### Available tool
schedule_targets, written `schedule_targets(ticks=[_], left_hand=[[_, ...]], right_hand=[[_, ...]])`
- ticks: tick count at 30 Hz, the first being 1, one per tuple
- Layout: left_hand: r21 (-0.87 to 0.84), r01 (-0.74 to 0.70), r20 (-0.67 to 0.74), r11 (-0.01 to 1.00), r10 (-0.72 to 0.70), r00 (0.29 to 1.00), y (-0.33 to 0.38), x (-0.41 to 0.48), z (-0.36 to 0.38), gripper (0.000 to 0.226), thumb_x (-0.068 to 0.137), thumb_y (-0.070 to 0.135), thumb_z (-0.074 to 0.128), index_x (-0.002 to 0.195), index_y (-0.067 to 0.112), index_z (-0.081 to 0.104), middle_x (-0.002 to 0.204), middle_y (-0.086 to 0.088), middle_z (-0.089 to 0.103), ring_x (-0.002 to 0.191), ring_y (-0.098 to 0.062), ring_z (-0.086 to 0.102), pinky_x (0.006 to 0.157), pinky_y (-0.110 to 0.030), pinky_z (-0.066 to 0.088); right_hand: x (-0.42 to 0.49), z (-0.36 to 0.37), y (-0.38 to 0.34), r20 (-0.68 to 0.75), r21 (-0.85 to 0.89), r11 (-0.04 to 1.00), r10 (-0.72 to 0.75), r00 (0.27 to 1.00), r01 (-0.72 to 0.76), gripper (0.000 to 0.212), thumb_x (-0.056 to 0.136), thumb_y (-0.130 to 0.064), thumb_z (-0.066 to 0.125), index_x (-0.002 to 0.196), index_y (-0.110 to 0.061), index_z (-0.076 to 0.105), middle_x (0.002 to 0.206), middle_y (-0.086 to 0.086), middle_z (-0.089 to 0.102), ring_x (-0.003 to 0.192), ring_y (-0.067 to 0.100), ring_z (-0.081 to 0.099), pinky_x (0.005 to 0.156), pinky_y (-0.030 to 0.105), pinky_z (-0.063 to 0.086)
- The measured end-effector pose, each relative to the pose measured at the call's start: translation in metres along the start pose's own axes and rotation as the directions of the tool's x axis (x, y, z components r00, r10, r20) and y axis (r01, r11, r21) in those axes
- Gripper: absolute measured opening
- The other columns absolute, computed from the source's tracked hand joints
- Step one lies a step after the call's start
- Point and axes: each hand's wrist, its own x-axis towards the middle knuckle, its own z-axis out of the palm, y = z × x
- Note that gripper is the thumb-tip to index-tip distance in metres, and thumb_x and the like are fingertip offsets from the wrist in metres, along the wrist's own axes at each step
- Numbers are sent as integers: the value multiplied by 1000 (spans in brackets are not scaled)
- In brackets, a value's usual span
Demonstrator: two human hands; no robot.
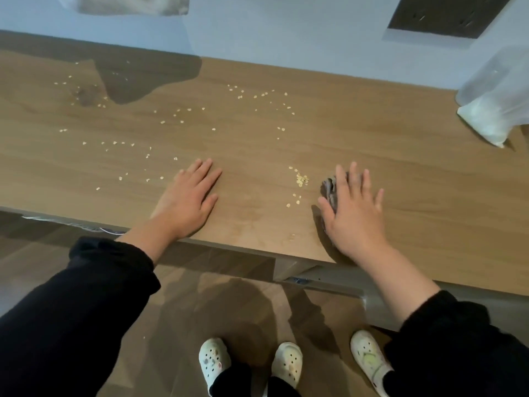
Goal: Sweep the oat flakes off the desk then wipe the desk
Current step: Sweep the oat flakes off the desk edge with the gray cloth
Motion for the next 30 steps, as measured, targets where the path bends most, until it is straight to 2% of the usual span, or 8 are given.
schedule_targets(ticks=[4,7,11,15,17,20,24,30], left_hand=[[70,53,1,996,-54,999,-1,3,6,64,95,49,10,154,24,11,161,3,2,148,-17,-4,120,-39,2],[69,46,1,997,-46,999,-5,4,8,71,89,52,7,153,23,15,161,2,6,149,-19,0,119,-40,5],[61,40,-3,997,-40,999,-5,4,9,69,90,50,12,153,22,18,161,2,9,149,-20,4,119,-41,7],[44,50,-16,998,-49,999,-5,4,8,68,90,49,16,153,21,21,160,2,13,148,-20,7,119,-42,8],[47,55,-16,997,-54,998,-4,4,9,68,90,49,16,152,22,22,160,2,14,148,-20,7,118,-41,8],[48,70,-7,996,-69,998,-4,5,9,69,89,49,14,153,23,19,160,5,8,149,-17,4,119,-40,6],[62,79,-10,995,-78,997,-3,5,9,69,89,49,13,153,24,17,160,6,6,149,-17,3,120,-40,6],[57,65,-28,996,-64,998,-4,4,10,68,90,49,14,153,24,19,159,6,7,148,-17,3,120,-40,7]], right_hand=[[30,13,8,-100,23,994,105,989,-103,58,104,-37,24,156,-20,7,163,6,-6,150,28,-5,120,51,3],[54,7,8,-166,104,976,208,964,-193,56,104,-32,26,155,-13,13,163,10,3,149,32,2,121,50,11],[61,15,-40,-147,92,996,0,989,14,59,102,-26,26,155,-13,5,163,10,0,150,30,-2,122,42,3],[61,14,-59,-89,75,960,-262,961,269,58,102,-22,31,155,-15,9,163,5,-2,150,25,-5,119,36,-4],[64,9,-40,-68,49,958,-280,957,284,57,101,-22,30,155,-18,11,164,2,-1,150,22,-4,120,40,-1],[74,1,-5,-92,78,985,-147,985,154,57,99,-28,24,155,-19,16,163,3,3,150,23,2,122,47,5],[93,3,-4,-136,102,990,-78,988,92,53,103,-26,30,154,-14,22,163,9,9,150,28,5,122,44,8],[72,3,-2,-48,-76,947,-316,948,312,57,102,-36,27,155,-21,11,163,3,0,150,24,-2,121,43,6]])
